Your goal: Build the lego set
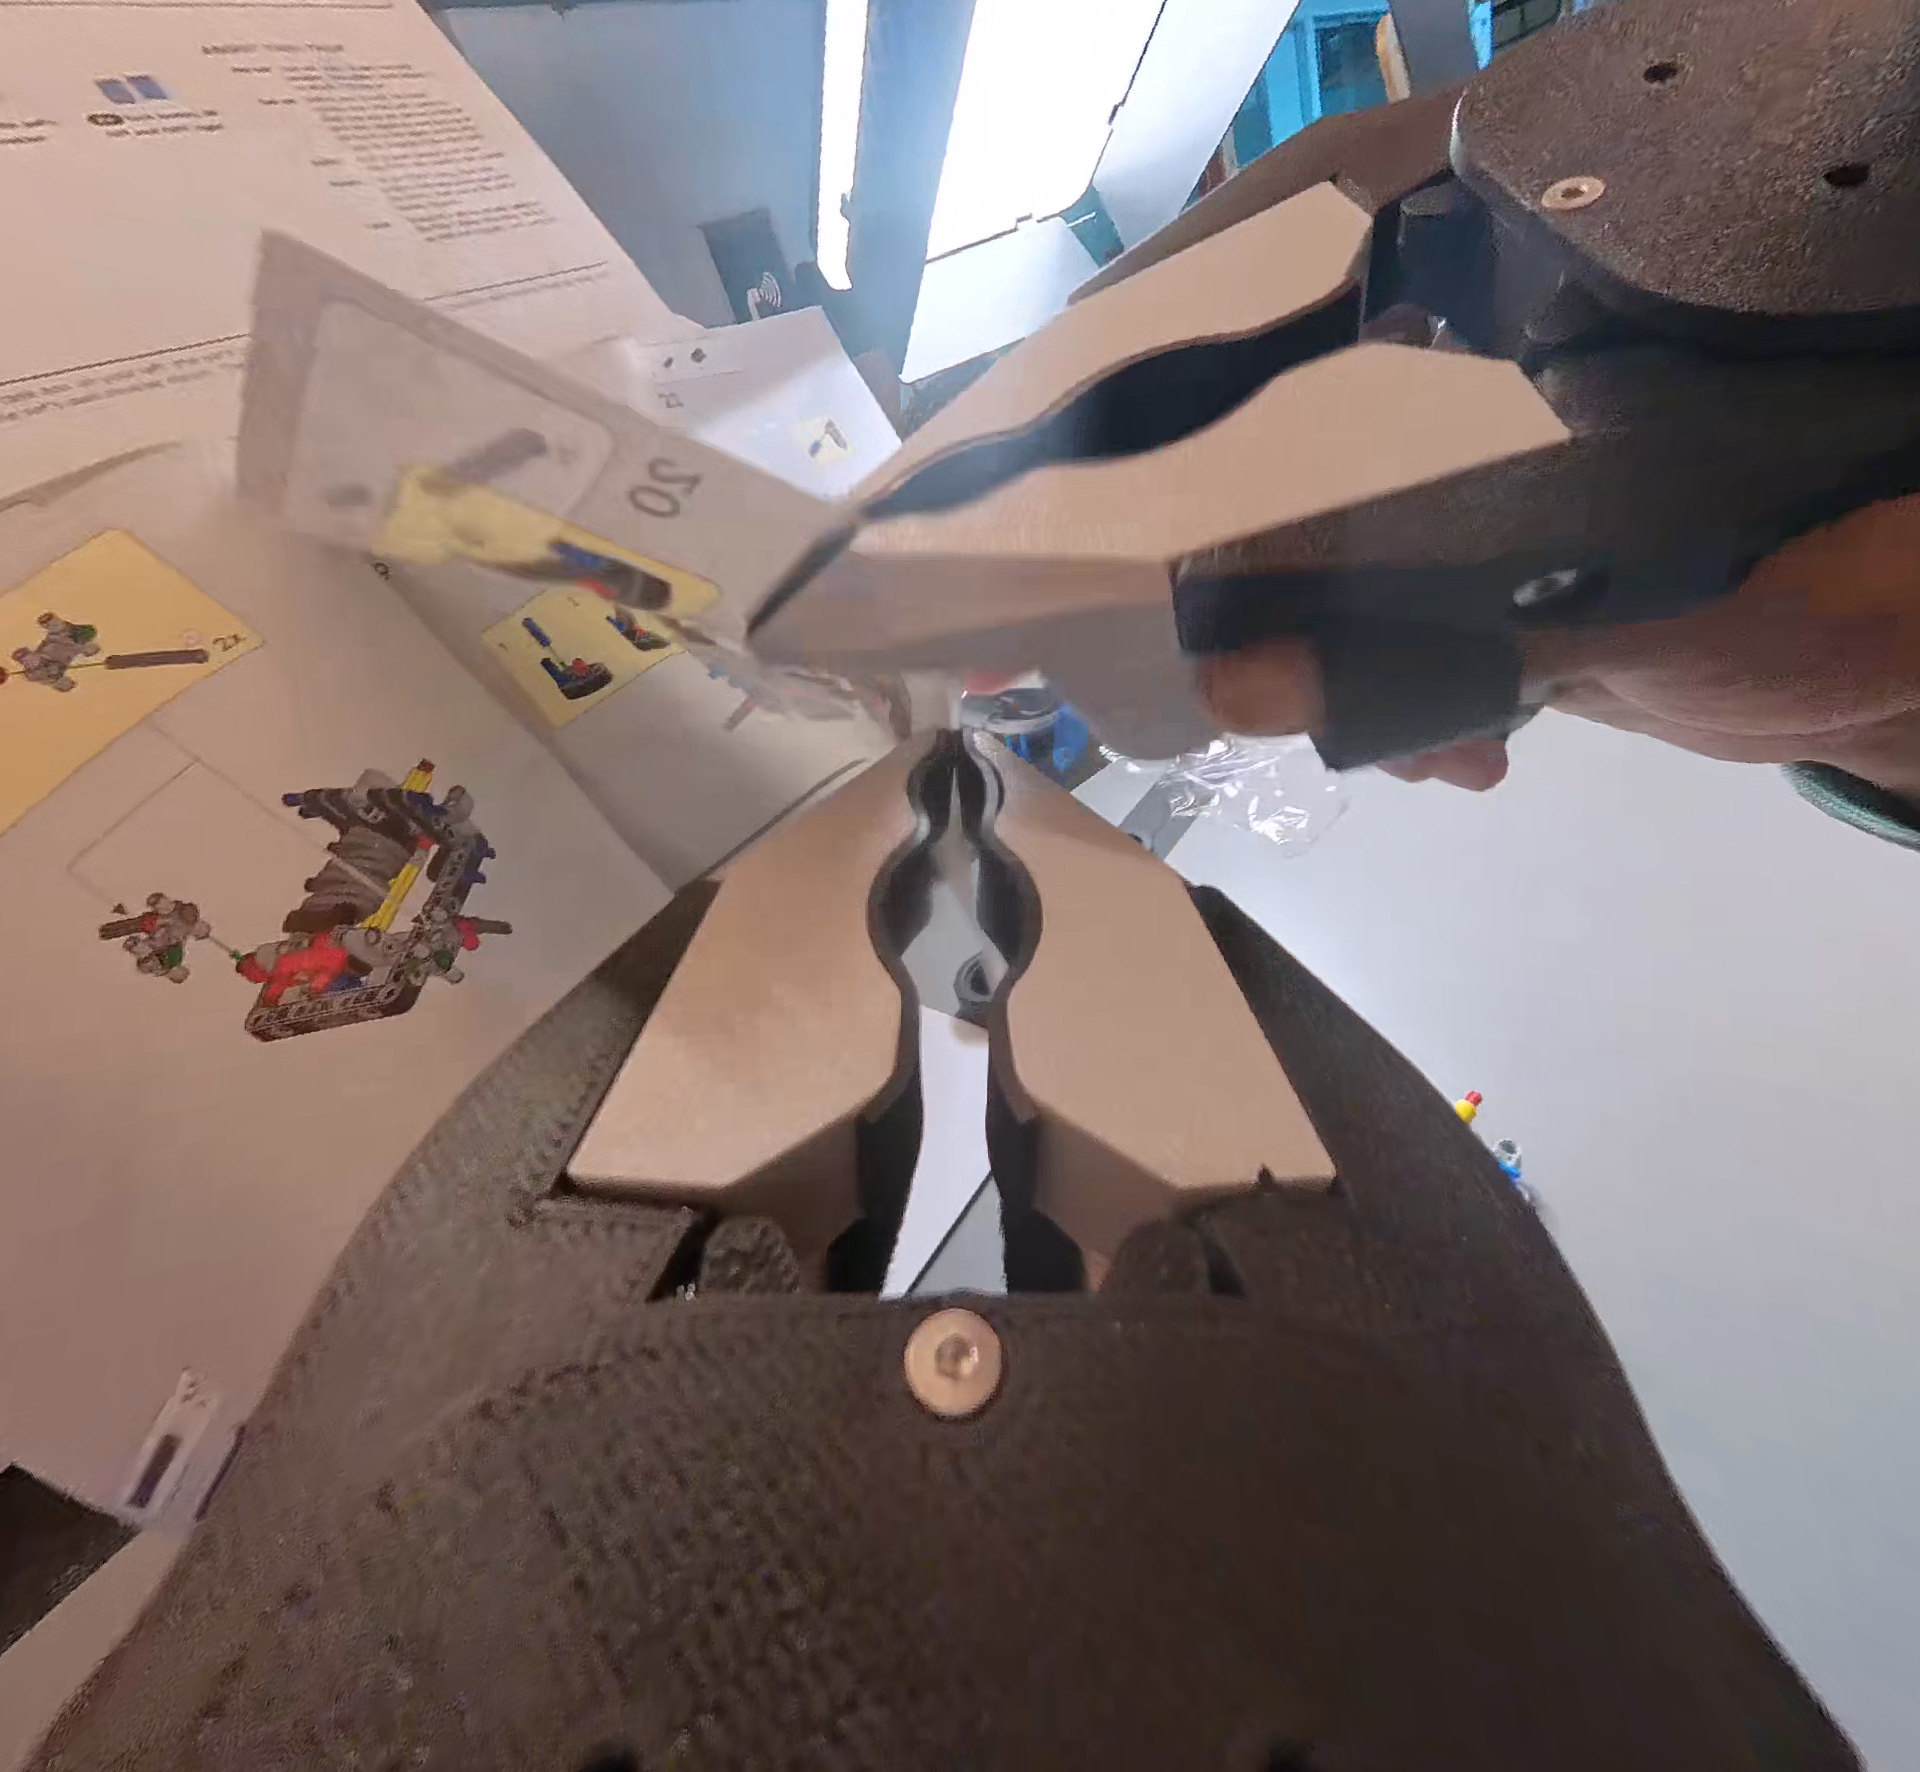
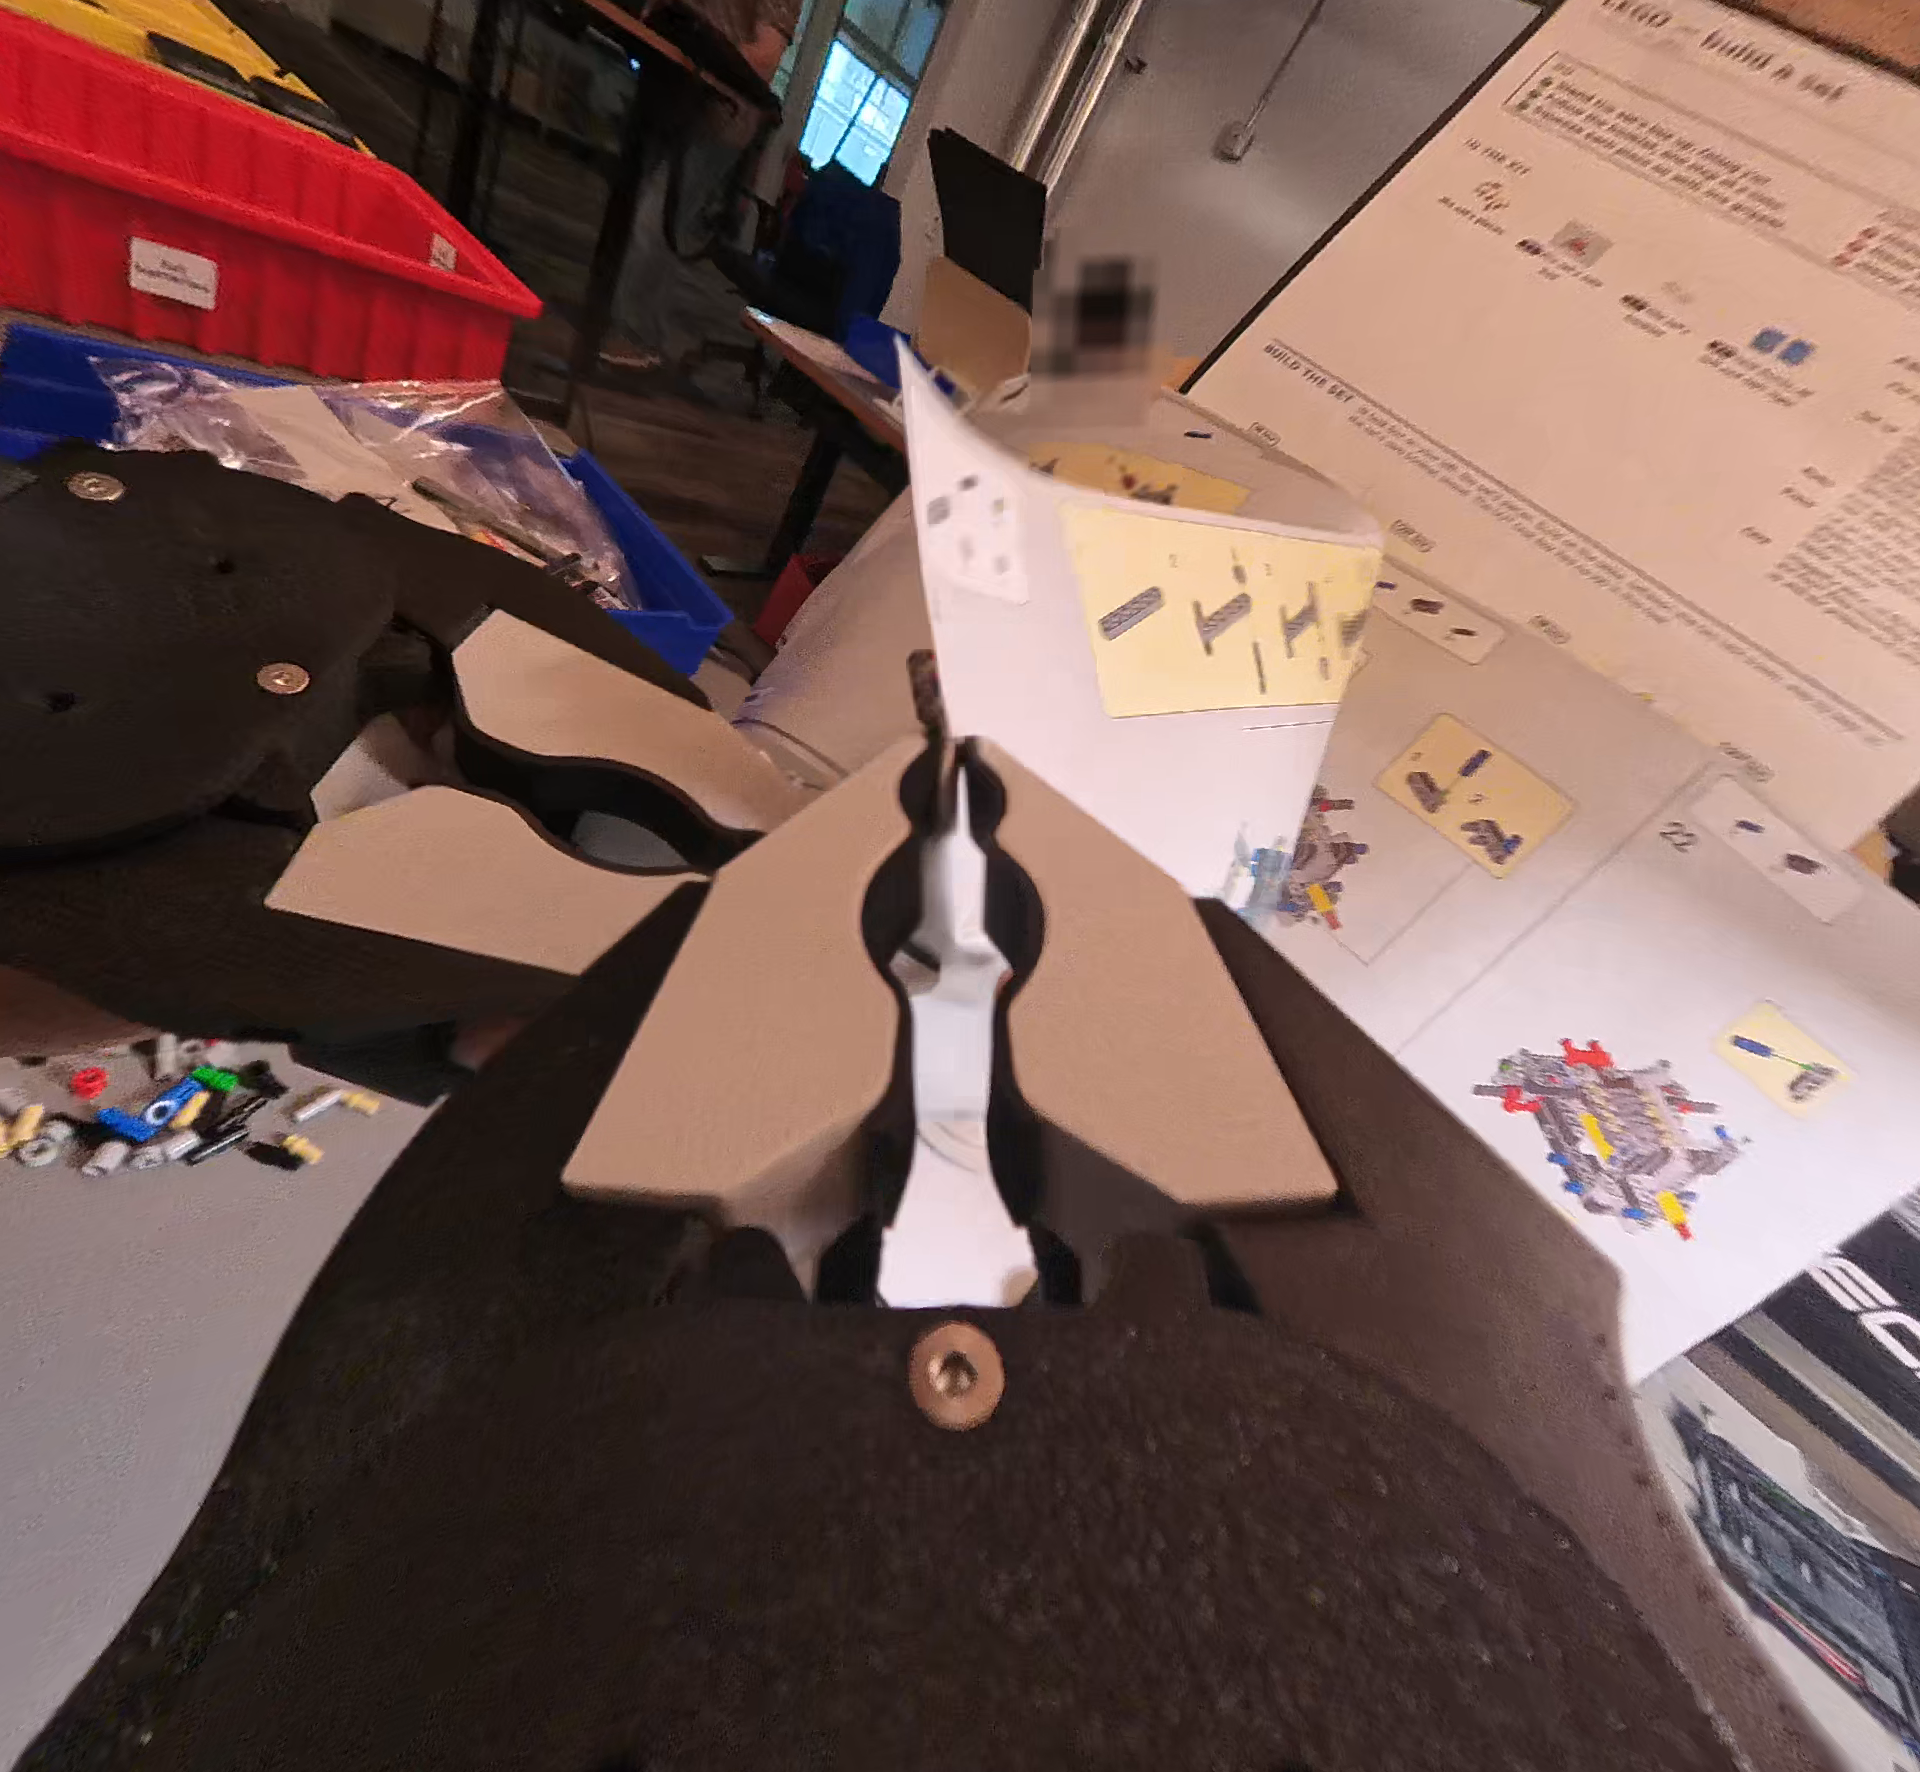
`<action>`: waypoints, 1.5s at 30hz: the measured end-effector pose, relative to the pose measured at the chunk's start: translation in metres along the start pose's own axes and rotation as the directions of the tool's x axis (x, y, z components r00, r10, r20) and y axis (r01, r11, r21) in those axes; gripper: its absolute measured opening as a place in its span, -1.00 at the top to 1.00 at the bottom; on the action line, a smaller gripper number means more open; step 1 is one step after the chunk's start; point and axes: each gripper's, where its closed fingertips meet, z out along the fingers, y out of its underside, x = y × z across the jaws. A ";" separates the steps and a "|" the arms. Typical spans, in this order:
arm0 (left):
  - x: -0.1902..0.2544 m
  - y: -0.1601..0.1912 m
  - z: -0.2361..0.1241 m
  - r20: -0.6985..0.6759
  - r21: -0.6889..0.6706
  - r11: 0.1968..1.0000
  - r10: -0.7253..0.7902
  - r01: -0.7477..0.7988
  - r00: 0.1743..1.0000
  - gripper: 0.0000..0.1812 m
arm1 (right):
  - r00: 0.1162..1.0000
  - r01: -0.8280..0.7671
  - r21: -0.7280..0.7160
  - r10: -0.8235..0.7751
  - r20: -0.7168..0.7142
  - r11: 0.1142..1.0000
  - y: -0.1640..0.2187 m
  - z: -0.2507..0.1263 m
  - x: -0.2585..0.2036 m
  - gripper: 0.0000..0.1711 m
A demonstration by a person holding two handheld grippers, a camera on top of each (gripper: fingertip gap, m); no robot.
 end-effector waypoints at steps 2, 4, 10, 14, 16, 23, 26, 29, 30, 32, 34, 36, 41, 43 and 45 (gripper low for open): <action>0.003 -0.002 -0.001 -0.020 0.015 0.999 -0.029 0.029 0.999 1.00 | 1.000 -0.011 0.027 0.012 -0.024 1.000 -0.002 -0.008 0.009 1.00; 0.005 -0.004 -0.002 -0.035 0.022 0.999 -0.047 0.048 0.998 1.00 | 0.996 -0.088 0.062 0.090 -0.022 0.994 -0.003 -0.015 0.018 1.00; 0.013 -0.011 -0.002 -0.058 0.042 0.997 -0.065 0.067 0.996 1.00 | 0.955 -0.298 0.120 0.297 0.027 0.947 -0.003 -0.029 0.040 1.00; 0.017 -0.012 -0.002 -0.073 0.045 0.996 -0.077 0.081 0.994 1.00 | 0.943 -0.333 0.136 0.332 0.031 0.933 -0.003 -0.033 0.048 1.00; 0.017 -0.011 -0.002 -0.077 0.044 0.995 -0.089 0.093 0.993 1.00 | 0.932 -0.361 0.142 0.359 0.043 0.922 -0.004 -0.035 0.051 1.00; 0.011 -0.005 -0.006 -0.062 0.025 0.995 -0.097 0.098 0.993 0.97 | 0.898 -0.433 0.196 0.440 0.011 0.880 -0.002 -0.051 0.089 1.00; 0.001 0.002 -0.010 -0.037 0.007 0.994 -0.109 0.110 0.993 0.97 | 0.890 -0.398 0.206 0.431 -0.149 0.894 0.017 -0.069 0.145 1.00; -0.013 0.007 -0.014 -0.011 -0.001 0.990 -0.143 0.143 0.990 0.97 | 0.868 -0.410 0.178 0.443 -0.224 0.894 0.045 -0.071 0.188 1.00; -0.017 0.008 -0.015 -0.002 -0.003 0.988 -0.154 0.154 0.988 0.97 | 0.867 -0.409 0.182 0.443 -0.227 0.894 0.052 -0.070 0.199 1.00; -0.023 0.012 -0.016 0.013 -0.007 0.985 -0.172 0.172 0.985 0.96 | 0.857 -0.439 0.157 0.465 -0.221 0.885 0.068 -0.064 0.213 1.00; -0.028 0.016 -0.017 0.026 -0.017 0.982 -0.188 0.189 0.982 0.94 | 0.854 -0.460 0.138 0.479 -0.202 0.877 0.080 -0.057 0.221 1.00; -0.032 0.022 -0.018 0.043 -0.033 0.979 -0.197 0.199 0.979 0.92 | 0.856 -0.464 0.112 0.477 -0.201 0.879 0.090 -0.052 0.226 1.00; -0.042 0.038 -0.016 0.081 -0.074 0.970 -0.227 0.233 0.971 0.85 | 0.867 -0.452 0.099 0.463 -0.184 0.887 0.091 -0.052 0.227 1.00; -0.048 0.044 -0.014 0.100 -0.078 0.966 -0.240 0.248 0.966 0.83 | 0.872 -0.444 0.090 0.453 -0.188 0.892 0.091 -0.051 0.229 1.00; -0.059 0.052 -0.008 0.136 -0.083 0.962 -0.247 0.259 0.959 0.81 | 0.876 -0.438 0.069 0.442 -0.194 0.897 0.093 -0.048 0.233 1.00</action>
